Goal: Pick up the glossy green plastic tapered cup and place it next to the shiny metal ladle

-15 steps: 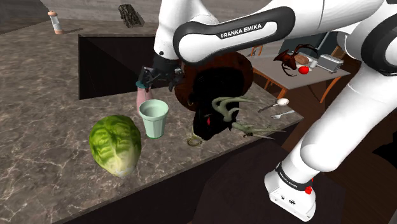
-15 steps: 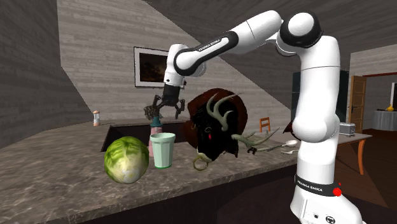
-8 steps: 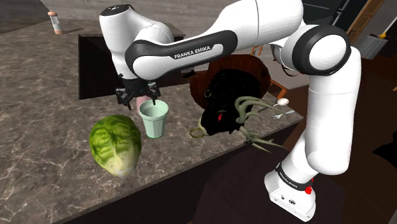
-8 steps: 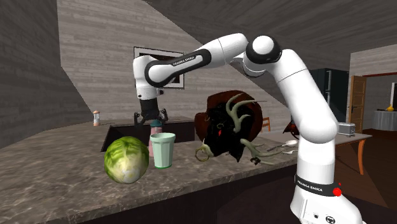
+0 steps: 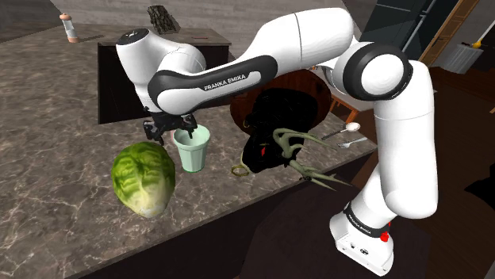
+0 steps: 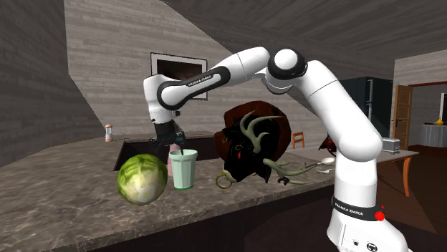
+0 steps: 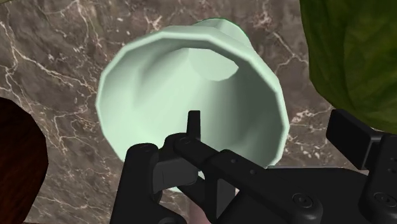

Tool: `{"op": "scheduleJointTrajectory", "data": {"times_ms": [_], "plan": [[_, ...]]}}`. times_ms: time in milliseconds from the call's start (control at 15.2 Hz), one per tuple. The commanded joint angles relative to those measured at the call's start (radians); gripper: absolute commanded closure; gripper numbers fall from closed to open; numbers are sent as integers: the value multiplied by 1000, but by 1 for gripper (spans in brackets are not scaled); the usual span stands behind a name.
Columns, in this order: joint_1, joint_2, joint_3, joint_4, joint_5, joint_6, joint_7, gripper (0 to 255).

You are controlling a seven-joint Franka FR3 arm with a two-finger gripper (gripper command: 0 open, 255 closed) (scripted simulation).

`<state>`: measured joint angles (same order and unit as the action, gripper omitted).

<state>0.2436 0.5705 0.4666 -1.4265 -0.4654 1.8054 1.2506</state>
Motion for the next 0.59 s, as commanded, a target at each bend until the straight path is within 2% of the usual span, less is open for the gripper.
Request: {"op": "scheduleJointTrajectory", "data": {"times_ms": [0,462,528], "plan": [[-1,9,0,-24,-1,20,3,0],[-2,9,1,-24,-1,20,3,0],[3,15,0,-11,-3,13,3,255]]}}
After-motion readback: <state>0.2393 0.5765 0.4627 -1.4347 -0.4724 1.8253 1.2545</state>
